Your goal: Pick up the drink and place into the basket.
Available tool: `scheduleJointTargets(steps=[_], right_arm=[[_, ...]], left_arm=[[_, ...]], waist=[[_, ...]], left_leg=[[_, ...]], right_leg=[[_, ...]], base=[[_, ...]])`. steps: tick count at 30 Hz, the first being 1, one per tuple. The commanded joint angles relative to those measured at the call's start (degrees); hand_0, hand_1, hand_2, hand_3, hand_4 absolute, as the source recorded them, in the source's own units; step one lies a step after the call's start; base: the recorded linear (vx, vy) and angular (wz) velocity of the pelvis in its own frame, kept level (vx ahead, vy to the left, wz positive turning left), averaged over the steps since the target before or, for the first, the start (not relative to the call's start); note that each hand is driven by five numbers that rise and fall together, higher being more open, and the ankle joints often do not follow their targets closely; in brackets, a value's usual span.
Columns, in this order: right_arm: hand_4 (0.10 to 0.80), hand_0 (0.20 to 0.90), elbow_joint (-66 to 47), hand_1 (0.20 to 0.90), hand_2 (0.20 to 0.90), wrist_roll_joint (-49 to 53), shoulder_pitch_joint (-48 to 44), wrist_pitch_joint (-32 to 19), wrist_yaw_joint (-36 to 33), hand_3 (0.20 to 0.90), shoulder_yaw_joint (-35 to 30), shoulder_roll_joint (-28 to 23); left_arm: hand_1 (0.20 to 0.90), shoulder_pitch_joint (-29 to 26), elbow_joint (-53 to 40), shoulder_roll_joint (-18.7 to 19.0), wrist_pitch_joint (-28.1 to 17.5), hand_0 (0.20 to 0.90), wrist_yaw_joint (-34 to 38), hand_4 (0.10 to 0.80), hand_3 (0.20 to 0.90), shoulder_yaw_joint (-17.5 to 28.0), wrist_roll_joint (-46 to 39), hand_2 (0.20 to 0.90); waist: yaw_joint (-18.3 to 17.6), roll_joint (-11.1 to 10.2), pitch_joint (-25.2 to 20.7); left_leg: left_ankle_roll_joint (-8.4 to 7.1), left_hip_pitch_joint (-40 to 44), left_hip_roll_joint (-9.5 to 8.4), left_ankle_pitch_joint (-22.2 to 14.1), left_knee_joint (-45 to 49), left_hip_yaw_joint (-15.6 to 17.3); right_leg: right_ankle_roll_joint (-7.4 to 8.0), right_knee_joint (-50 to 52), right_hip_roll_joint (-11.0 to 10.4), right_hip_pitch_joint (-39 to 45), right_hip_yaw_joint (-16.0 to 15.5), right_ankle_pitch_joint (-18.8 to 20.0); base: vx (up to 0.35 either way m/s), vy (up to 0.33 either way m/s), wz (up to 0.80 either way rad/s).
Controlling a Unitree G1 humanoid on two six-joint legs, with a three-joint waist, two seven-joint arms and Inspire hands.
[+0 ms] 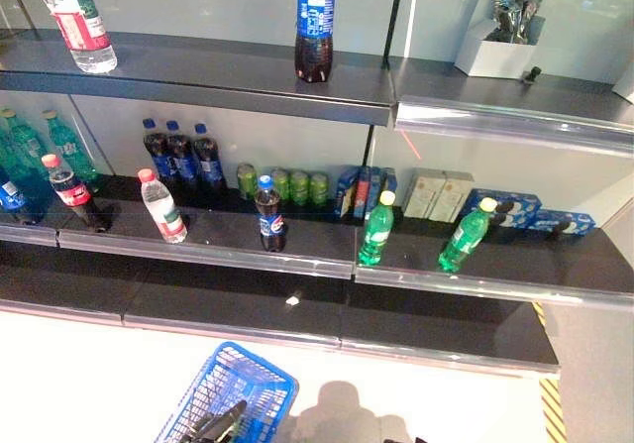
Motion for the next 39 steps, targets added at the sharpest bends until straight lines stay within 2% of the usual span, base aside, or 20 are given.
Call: scheduleJointTargets(steps=[1, 4, 7, 14, 26, 34, 39], right_arm=[[0.8, 0.9, 3.7, 0.9, 0.9, 1.0, -3.2, -0.5, -1.1, 0.9, -0.7, -1.2], [0.8, 0.9, 3.6, 0.9, 0.9, 0.5, -3.2, -0.3, -1.4, 0.9, -0.6, -1.2], [0.8, 0.9, 4.1, 0.9, 0.9, -0.7, -3.2, 2.0, -4.2, 0.9, -0.6, -1.3], [0.8, 0.9, 5.5, 0.9, 0.9, 1.2, -3.8, 5.0, -5.9, 0.9, -1.4, -1.2], [0.8, 0.9, 6.9, 0.9, 0.9, 0.8, -3.7, 6.2, -7.9, 0.9, -2.0, -1.3], [0.8, 0.9, 4.1, 0.9, 0.9, -3.2, -4.4, -0.6, -11.5, 0.9, 0.5, -1.6], [0.8, 0.9, -4.9, 0.9, 0.9, -3.3, -6.0, -4.9, -15.0, 0.9, 3.4, -3.1]], left_arm=[[0.3, -2.4, 1.9, -0.8, -1.5, 0.3, -1.7, 0.1, 0.2, -1.5, 3.9, 0.3], [0.3, -2.5, 1.9, -0.8, -1.9, 0.3, -1.8, 0.1, 0.2, -1.5, 3.6, 0.3], [0.3, -2.7, 1.7, -0.8, -2.0, 0.3, -1.7, 0.1, 0.2, -1.8, 3.0, 0.3], [0.3, -2.8, 2.6, -1.1, -2.9, 0.3, -1.8, 0.1, 0.2, -2.0, 3.4, 0.3], [0.3, -2.5, 2.8, -0.9, -2.9, 0.3, -2.1, 0.1, 0.2, -2.4, 3.9, 0.3], [0.3, -2.5, 1.5, -0.8, -2.3, 0.3, -1.3, 0.1, 0.2, -2.4, 4.9, 0.3], [0.3, -2.3, -1.7, 0.2, -0.4, 0.3, 0.1, 0.1, 0.2, -2.6, 5.5, 0.3]], waist=[[0.3, 2.0, 2.4], [0.3, 2.0, 2.4], [0.4, 2.0, 2.4], [0.7, 2.0, 2.3], [0.6, 2.6, 2.2], [1.0, 2.4, 2.3], [1.5, 1.5, 2.8]], left_leg=[[-0.63, 1.3, 3.65, -2.1, 0.0, -1.5], [-0.64, 1.2, 3.62, -2.0, 0.0, -1.5], [-0.57, 1.2, 3.59, -2.2, 0.0, -1.5], [-0.6, 1.2, 3.59, -2.1, 0.0, -1.8], [-0.53, 1.2, 3.47, -2.0, 0.0, -1.8], [-0.63, 1.0, 3.47, -1.9, 0.0, -2.2], [-0.64, 0.9, 3.57, -1.7, 0.0, -2.4]], right_leg=[[2.69, 0.2, -3.9, -1.3, -2.5, 3.2], [2.71, 0.1, -3.9, -1.2, -2.5, 3.2], [2.73, 0.1, -3.9, -1.1, -2.7, 3.1], [2.65, 0.1, -3.7, -0.9, -2.9, 3.1], [2.62, 0.1, -3.9, -1.0, -3.0, 3.1], [2.58, 0.1, -3.9, -0.9, -3.2, 3.2], [2.6, 0.1, -3.7, -0.9, -3.1, 3.3]], base=[[0.0, 0.0, 0.0], [0.0, 0.0, 0.0], [0.0, 0.0, 0.0], [0.0, 0.0, 0.0], [0.0, 0.0, 0.0], [0.0, 0.0, 0.0], [-0.011, -0.034, 0.0]])
